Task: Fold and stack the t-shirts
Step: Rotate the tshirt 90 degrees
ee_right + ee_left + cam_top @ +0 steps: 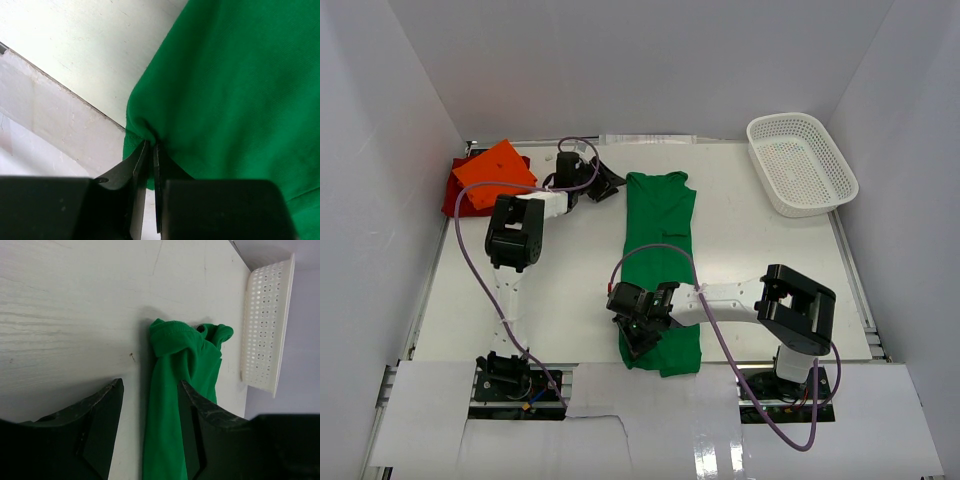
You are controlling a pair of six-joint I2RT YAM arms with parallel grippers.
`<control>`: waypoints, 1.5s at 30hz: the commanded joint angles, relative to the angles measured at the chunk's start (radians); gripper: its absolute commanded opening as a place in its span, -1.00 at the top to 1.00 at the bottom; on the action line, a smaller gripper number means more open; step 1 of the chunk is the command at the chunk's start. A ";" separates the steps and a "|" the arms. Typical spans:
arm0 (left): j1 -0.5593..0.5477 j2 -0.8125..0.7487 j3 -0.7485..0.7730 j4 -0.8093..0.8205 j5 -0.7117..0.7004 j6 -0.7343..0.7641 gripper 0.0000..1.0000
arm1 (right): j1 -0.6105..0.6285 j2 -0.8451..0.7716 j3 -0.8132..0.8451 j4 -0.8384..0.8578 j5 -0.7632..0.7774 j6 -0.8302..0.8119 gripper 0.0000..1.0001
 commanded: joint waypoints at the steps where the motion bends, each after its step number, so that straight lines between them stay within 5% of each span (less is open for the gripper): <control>1: -0.027 -0.017 0.027 -0.012 0.021 0.022 -0.16 | 0.014 0.047 -0.010 -0.060 -0.020 -0.007 0.75; 12: -0.053 0.092 0.147 -0.025 0.024 0.014 0.15 | 0.015 0.047 -0.017 -0.058 -0.021 -0.004 0.77; 17: -0.053 0.156 0.240 -0.033 -0.025 0.016 0.45 | 0.015 0.048 -0.017 -0.050 -0.036 -0.003 0.81; 45: 0.048 0.454 0.752 0.016 -0.107 -0.021 0.19 | 0.021 0.062 -0.063 -0.004 -0.084 0.011 0.85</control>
